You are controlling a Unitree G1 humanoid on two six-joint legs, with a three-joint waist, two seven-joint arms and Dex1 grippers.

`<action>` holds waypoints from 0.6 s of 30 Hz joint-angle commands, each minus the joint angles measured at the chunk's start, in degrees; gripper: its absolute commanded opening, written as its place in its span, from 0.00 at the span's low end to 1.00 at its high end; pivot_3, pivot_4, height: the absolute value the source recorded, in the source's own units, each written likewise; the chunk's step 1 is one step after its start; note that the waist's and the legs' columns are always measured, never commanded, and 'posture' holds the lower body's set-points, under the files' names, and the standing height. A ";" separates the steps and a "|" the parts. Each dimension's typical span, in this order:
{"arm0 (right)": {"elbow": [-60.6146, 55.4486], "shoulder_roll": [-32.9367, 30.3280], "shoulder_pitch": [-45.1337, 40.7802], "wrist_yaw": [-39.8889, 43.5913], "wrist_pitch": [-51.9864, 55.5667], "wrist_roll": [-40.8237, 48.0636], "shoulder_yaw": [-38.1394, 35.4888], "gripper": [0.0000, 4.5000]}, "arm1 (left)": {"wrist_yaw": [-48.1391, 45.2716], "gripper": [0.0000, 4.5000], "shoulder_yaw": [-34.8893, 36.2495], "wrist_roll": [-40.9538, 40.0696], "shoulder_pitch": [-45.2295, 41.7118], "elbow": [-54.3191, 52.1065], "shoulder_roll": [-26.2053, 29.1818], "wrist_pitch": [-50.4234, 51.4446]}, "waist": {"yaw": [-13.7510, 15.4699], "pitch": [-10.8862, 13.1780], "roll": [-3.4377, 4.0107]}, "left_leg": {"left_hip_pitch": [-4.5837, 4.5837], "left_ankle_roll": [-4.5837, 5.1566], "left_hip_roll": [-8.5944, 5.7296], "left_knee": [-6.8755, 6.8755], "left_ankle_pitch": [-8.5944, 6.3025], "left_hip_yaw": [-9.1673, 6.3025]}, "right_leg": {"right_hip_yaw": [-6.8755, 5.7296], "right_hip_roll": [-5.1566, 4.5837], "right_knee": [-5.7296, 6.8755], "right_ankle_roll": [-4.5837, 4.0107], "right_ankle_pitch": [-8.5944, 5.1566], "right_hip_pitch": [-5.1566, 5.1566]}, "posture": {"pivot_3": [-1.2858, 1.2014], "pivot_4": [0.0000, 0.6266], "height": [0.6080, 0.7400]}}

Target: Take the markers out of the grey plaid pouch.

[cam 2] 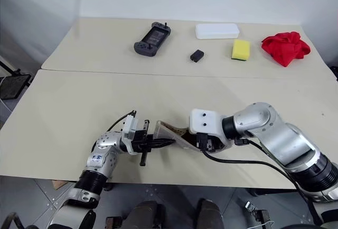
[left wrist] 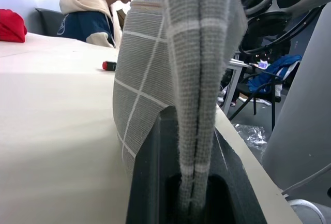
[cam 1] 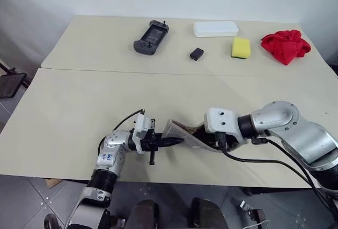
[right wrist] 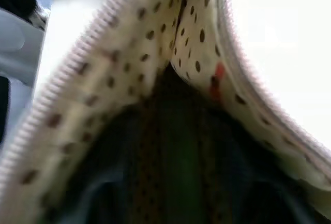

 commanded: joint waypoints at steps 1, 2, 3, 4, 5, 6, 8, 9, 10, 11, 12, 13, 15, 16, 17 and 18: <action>0.51 2.25 -1.94 -0.92 -2.94 -3.12 0.21 0.72 | -0.15 0.00 -0.15 -0.31 0.39 -0.23 -0.66 0.28 | -0.06 0.00 0.00 | 0.00 -0.01 0.01 0.00 0.00 0.00 | 0.00 0.01 0.01 0.00 0.00 0.00 | 0.52 0.24 1.00; 0.65 2.56 -2.20 -0.39 -3.22 -3.75 0.64 0.72 | -0.11 0.00 -0.09 -0.33 0.39 -0.18 -0.70 0.39 | -0.09 0.00 0.00 | 0.00 -0.01 0.01 0.00 0.01 0.01 | 0.00 0.01 0.01 0.00 0.00 -0.01 | 0.52 0.24 1.00; 0.91 2.84 -2.51 0.38 -3.40 -4.40 1.45 0.72 | -0.14 0.00 -0.03 -0.33 0.36 -0.06 -0.73 0.43 | -0.08 0.00 0.00 | 0.00 -0.01 0.01 0.00 0.01 0.01 | 0.01 0.01 0.01 0.00 0.00 -0.01 | 0.52 0.24 1.00; 1.30 3.06 -2.83 1.01 -3.73 -5.26 2.43 0.72 | -0.11 0.00 0.00 -0.32 0.32 0.00 -0.81 0.49 | -0.07 0.00 0.00 | 0.00 -0.01 0.01 0.00 0.01 0.01 | 0.01 0.01 0.01 0.00 0.00 -0.01 | 0.52 0.24 1.00; 1.87 3.33 -3.22 1.30 -4.25 -6.49 3.57 0.72 | -0.09 0.00 -0.01 -0.31 0.32 0.03 -0.88 0.53 | -0.10 0.00 0.00 | 0.01 -0.01 0.01 0.00 0.01 0.00 | 0.00 0.01 0.01 0.00 0.00 -0.01 | 0.52 0.24 1.00; 2.63 3.72 -3.59 1.36 -4.70 -7.78 4.59 0.72 | -0.12 0.00 -0.07 -0.26 0.30 0.10 -0.95 0.51 | -0.10 0.00 0.00 | 0.01 -0.01 0.01 0.00 0.01 0.01 | 0.01 0.02 0.01 0.00 0.00 0.00 | 0.52 0.24 1.00; 3.79 3.24 -3.89 2.88 -5.73 -10.70 7.17 0.72 | 0.02 0.00 -0.08 -0.23 0.13 0.15 -1.18 0.59 | -0.09 -0.01 0.01 | 0.02 -0.01 0.01 0.00 0.01 0.02 | 0.01 0.02 0.01 0.00 0.00 0.00 | 0.52 0.24 1.00; 4.42 3.21 -3.98 3.13 -6.02 -12.12 8.21 0.72 | 0.16 0.00 0.01 -0.27 0.04 0.21 -1.33 0.64 | -0.07 -0.01 0.01 | 0.02 -0.01 0.01 0.00 0.01 0.02 | 0.00 0.02 0.02 0.00 0.00 0.00 | 0.52 0.24 1.00; 5.17 3.76 -4.03 2.84 -6.51 -13.26 8.74 0.72 | 0.25 0.00 0.06 -0.25 -0.02 0.25 -1.44 0.65 | -0.05 -0.01 0.01 | 0.02 -0.01 0.00 0.00 0.01 0.02 | 0.01 0.02 0.01 0.00 0.00 0.00 | 0.52 0.24 1.00; 5.89 4.88 -4.13 1.79 -5.98 -13.98 8.72 0.76 | 0.21 0.00 0.06 -0.20 -0.03 0.25 -1.48 0.62 | -0.05 -0.01 0.01 | 0.02 -0.01 0.00 0.00 0.01 0.02 | 0.01 0.02 0.01 0.00 0.00 0.00 | 0.52 0.24 1.00; 6.28 5.54 -4.22 1.66 -5.26 -14.35 8.73 0.79 | 0.22 0.00 0.11 -0.20 -0.05 0.17 -1.46 0.69 | -0.08 -0.01 0.01 | 0.02 -0.01 0.00 0.00 0.01 0.02 | 0.01 0.02 0.01 0.00 0.00 0.00 | 0.52 0.24 1.00; 6.48 6.01 -4.23 1.82 -4.78 -14.65 8.64 0.83 | 0.21 0.00 0.14 -0.20 -0.07 0.11 -1.44 0.75 | -0.09 -0.01 0.01 | 0.02 -0.01 0.00 0.00 0.01 0.03 | 0.01 0.02 0.03 0.00 0.00 0.00 | 0.52 0.24 1.00; 7.50 7.14 -4.37 0.65 -4.73 -16.83 8.71 0.98 | 0.12 0.00 0.34 -0.21 -0.07 0.13 -1.18 0.77 | -0.06 -0.01 0.01 | 0.03 -0.02 0.00 0.00 0.01 0.03 | 0.01 0.03 0.04 0.00 0.00 0.00 | 0.52 0.24 1.00; 7.90 7.57 -4.55 0.29 -4.16 -17.82 9.01 0.99 | 0.06 0.00 0.53 -0.24 -0.06 0.19 -1.00 0.80 | -0.08 -0.01 0.01 | 0.03 -0.01 0.00 0.00 0.01 0.03 | 0.01 0.03 0.03 0.00 0.00 0.00 | 0.52 0.24 1.00; 8.21 7.85 -4.78 0.52 -3.75 -18.54 9.53 0.99 | 0.05 0.00 0.68 -0.25 -0.05 0.25 -0.89 0.84 | -0.10 -0.01 0.02 | 0.03 -0.01 0.00 0.00 0.01 0.03 | 0.01 0.02 0.04 0.00 0.00 0.00 | 0.52 0.24 1.00; 8.71 8.47 -5.01 0.41 -3.22 -19.27 9.98 0.99 | 0.04 0.00 0.78 -0.25 -0.07 0.32 -0.83 0.88 | -0.11 -0.01 0.02 | 0.03 -0.02 0.00 0.00 0.01 0.03 | 0.02 0.02 0.05 0.00 0.00 0.00 | 0.52 0.24 1.00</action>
